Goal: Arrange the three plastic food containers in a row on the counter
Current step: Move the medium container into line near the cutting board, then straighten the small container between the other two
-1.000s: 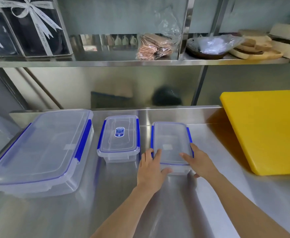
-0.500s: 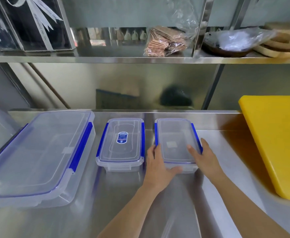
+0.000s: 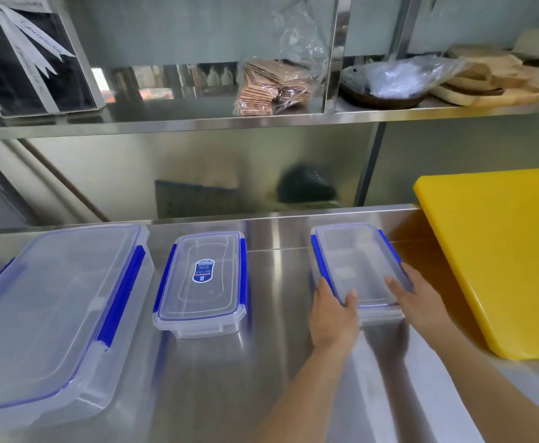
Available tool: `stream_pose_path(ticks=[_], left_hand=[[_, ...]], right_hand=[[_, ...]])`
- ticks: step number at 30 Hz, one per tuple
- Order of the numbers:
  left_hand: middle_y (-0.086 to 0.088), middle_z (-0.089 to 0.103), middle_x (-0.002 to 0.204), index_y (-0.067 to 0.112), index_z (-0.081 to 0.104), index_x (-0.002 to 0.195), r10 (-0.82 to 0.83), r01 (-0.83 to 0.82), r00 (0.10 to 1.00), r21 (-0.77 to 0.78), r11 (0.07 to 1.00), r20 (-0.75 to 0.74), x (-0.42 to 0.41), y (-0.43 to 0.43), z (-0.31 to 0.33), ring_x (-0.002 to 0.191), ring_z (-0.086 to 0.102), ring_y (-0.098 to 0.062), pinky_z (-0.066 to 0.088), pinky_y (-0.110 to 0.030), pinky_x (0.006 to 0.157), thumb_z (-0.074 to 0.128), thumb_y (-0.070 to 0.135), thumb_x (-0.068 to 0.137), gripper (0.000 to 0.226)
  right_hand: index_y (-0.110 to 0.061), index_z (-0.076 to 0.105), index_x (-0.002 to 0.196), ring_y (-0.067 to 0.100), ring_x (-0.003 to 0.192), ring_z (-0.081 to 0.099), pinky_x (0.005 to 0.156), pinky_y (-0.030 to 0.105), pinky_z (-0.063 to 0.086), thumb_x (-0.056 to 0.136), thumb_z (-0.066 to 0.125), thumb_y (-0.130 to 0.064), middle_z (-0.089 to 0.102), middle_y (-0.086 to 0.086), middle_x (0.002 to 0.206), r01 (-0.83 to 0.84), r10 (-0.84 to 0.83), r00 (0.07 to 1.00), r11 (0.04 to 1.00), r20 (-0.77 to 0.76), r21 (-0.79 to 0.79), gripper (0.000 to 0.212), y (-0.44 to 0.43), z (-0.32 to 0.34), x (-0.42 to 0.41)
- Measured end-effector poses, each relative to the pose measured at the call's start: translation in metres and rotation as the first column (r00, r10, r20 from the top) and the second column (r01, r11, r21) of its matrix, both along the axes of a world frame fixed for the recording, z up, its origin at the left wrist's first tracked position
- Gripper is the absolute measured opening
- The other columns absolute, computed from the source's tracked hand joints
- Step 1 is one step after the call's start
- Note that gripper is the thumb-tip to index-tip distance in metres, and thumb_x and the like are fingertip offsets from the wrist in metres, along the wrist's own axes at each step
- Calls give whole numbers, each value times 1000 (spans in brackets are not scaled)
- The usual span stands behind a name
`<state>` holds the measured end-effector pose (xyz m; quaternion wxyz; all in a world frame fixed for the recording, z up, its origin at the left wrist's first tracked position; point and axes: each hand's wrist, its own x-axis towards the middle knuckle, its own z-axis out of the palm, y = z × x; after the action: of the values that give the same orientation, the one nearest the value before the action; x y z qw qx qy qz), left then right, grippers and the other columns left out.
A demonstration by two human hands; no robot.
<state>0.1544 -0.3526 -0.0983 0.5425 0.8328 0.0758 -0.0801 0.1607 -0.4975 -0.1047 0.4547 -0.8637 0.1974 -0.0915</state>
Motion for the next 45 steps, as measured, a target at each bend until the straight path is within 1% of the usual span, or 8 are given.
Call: stream_pose_path(ticks=[10,13,16,22,25,29,33,45], left_hand=[[-8,35,152,14,22,148,-218,225,971,71,972,-94,9,-26,11,136,38,-28,32,-39,112,50,39,91,68],[-7,42,148,13,33,143,-132,125,991,162,979,36,8,15,17,135,38,-25,31,-34,109,51,36,92,59],[-3,53,137,17,48,133,65,-97,966,115,989,251,7,70,27,126,48,-19,37,-24,101,53,28,93,42],[-5,58,125,14,51,125,358,-459,858,236,857,369,16,178,39,115,54,-23,46,-36,99,57,25,92,35],[-9,45,142,14,33,141,399,-417,908,348,840,126,18,220,25,129,44,-27,38,-42,107,57,40,89,63],[-8,43,143,18,26,146,365,-364,928,30,931,-78,15,233,7,130,44,-29,41,-49,107,64,37,86,74],[-8,57,127,19,42,135,340,-352,935,-147,924,-99,12,217,8,115,57,-27,49,-50,99,70,31,82,61],[-4,53,130,23,40,135,324,-323,946,-160,933,-26,11,174,-1,114,57,-22,51,-48,97,69,37,81,64]], right_hand=[[-13,32,140,45,124,40,104,53,30,93,43,-40,41,27,138,121,-194,961,936,-198,-330,56,-32,10,-5],[-2,41,131,47,125,33,103,57,22,89,53,-28,38,30,137,281,-312,950,833,14,-476,51,-11,12,-9],[-1,44,127,45,125,33,104,58,23,87,58,-21,39,27,138,291,-239,956,856,172,-428,47,32,19,-4],[-8,46,128,31,121,45,101,41,37,89,54,-24,48,16,134,-161,199,960,968,197,-191,43,148,17,2],[-16,32,140,23,131,38,101,34,34,89,52,-38,36,7,146,-288,285,957,954,50,82,59,188,13,2],[-17,20,145,20,139,28,112,38,26,88,53,-42,27,4,153,-351,373,927,903,-46,247,71,209,3,11],[-30,42,128,13,109,58,87,29,48,88,56,-31,58,-5,125,-429,441,898,865,15,259,42,199,4,8],[-26,36,134,8,94,56,68,12,43,94,42,-34,56,-5,117,-410,415,910,887,25,212,41,173,2,11]])
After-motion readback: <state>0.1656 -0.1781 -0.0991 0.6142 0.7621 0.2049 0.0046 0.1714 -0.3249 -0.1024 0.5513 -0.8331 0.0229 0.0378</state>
